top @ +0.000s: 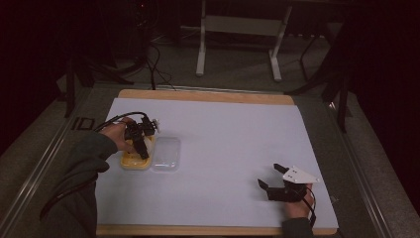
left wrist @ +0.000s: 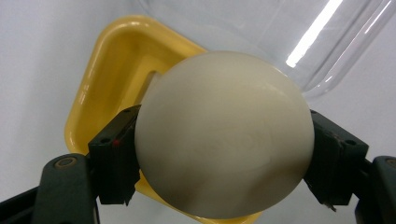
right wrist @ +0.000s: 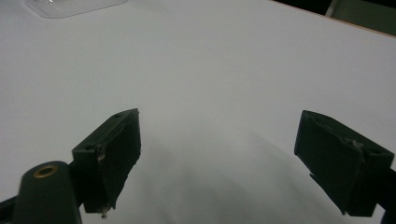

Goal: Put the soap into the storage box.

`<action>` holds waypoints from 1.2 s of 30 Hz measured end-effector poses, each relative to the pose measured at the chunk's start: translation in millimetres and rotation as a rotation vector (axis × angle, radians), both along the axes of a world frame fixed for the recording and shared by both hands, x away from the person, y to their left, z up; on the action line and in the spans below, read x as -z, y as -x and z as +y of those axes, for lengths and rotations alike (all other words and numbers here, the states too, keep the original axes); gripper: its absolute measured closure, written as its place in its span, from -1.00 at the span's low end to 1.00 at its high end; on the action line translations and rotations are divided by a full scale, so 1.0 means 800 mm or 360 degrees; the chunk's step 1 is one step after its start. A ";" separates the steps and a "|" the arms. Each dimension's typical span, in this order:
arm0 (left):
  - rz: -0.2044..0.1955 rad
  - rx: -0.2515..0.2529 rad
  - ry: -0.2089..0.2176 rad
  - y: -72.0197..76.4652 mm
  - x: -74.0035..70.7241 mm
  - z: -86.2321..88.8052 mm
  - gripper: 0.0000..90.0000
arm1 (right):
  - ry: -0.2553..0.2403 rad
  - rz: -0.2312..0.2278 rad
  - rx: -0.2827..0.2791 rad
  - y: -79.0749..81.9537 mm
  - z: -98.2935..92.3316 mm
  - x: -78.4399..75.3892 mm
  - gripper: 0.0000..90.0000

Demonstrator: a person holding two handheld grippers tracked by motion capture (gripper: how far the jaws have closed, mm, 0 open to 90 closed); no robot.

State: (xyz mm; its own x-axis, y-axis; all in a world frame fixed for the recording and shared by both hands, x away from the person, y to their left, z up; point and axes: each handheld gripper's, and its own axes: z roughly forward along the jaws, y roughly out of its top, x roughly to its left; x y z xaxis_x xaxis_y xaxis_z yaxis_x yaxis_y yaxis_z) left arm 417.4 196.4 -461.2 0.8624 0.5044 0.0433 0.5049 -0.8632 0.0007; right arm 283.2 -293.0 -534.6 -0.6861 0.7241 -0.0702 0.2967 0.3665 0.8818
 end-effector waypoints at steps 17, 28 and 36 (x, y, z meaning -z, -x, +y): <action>0.0015 -0.0048 -0.0039 0.001 0.016 0.015 -0.47 | -0.0001 -0.0002 0.0003 0.000 0.000 0.000 -0.68; 0.0011 -0.0059 -0.0070 -0.002 0.029 0.017 -0.47 | -0.0001 -0.0003 0.0003 0.000 0.000 0.000 -0.68; 0.0048 -0.0100 -0.0080 -0.005 0.036 0.020 -0.48 | -0.0001 -0.0006 0.0004 0.000 0.000 0.000 -0.68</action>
State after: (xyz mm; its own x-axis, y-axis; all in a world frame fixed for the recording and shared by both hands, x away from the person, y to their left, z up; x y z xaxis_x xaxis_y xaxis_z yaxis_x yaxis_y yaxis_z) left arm 421.5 212.1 -489.7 0.8302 0.5557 0.0447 0.5574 -0.8282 -0.0577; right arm 282.9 -293.1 -534.5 -0.6842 0.7257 -0.0726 0.2941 0.3656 0.8831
